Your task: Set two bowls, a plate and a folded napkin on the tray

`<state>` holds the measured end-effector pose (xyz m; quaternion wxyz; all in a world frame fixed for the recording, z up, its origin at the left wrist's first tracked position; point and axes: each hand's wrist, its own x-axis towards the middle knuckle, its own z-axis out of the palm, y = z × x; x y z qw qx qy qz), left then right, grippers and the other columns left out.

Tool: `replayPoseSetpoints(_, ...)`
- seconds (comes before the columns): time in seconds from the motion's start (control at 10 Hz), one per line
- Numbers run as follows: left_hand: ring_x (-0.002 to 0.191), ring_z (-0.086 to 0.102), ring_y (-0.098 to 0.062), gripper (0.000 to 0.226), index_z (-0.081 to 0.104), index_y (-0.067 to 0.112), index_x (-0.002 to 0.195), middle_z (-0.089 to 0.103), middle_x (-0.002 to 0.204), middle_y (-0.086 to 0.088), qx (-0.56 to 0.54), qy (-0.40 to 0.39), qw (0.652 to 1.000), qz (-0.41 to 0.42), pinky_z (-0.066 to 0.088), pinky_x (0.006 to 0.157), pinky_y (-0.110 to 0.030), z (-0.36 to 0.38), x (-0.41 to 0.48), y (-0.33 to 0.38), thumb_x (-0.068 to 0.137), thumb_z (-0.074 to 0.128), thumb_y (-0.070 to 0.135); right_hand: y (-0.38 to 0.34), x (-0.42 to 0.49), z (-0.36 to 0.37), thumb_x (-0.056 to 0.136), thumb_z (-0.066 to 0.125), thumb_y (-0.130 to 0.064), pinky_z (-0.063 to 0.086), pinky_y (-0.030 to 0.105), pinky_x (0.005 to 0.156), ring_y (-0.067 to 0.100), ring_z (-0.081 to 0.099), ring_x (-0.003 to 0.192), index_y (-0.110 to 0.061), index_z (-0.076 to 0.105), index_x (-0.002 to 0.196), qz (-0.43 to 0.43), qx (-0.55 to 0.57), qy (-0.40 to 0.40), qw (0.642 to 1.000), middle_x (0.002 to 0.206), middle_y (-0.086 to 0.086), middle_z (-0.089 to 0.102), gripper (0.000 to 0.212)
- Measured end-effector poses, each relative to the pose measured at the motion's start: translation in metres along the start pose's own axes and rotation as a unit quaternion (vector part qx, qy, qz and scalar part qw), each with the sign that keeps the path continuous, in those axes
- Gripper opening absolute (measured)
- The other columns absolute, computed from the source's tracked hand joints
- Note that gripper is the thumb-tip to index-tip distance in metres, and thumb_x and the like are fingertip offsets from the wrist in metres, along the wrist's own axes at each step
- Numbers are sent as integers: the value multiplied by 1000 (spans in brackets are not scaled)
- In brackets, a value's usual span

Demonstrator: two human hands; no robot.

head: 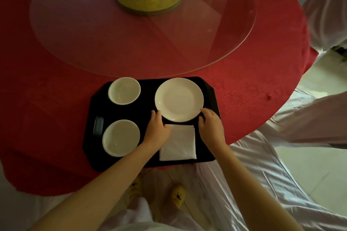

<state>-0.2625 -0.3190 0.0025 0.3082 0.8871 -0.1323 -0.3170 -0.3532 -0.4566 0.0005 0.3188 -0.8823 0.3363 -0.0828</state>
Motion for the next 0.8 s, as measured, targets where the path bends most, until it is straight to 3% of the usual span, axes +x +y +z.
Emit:
replayPoseSetpoints(0.1,143,13,-26,63,5,16,147,3,158,-7,-28,-24,999,-20,21,113,-35,17,-33,-17,92,37,9,7,-23,6,92,51,-11,45,33,88,28,57,108,-4,56,123,33,-10,-36,999,122,14,60,32)
replayPoseSetpoints(0.2,138,27,-28,67,4,17,147,16,155,-9,-71,-34,997,-24,30,112,-38,31,-52,-21,90,37,6,7,-38,14,92,51,-15,47,33,82,24,58,99,-8,56,119,39,-20,-87,995,116,10,60,29)
replayPoseSetpoints(0.5,137,28,-27,66,7,15,147,11,157,-6,-44,-24,998,-22,33,110,-35,46,-58,-10,89,39,8,12,-46,14,90,47,-5,42,29,74,25,56,94,-7,49,122,59,-37,-73,995,111,10,56,32)
replayPoseSetpoints(0.7,127,40,-25,65,15,17,145,28,149,-7,-50,-21,998,-14,40,98,-30,44,-60,-5,87,42,7,11,-45,11,90,45,-4,45,34,77,28,56,97,-5,48,123,64,-44,-80,994,114,12,56,33)
replayPoseSetpoints(0.8,137,29,-26,61,16,15,144,16,155,-7,-26,-21,999,-4,33,103,-30,36,-61,0,90,44,14,8,-42,8,91,44,-9,46,37,81,29,52,105,-5,44,129,49,-67,-62,995,117,13,54,38)
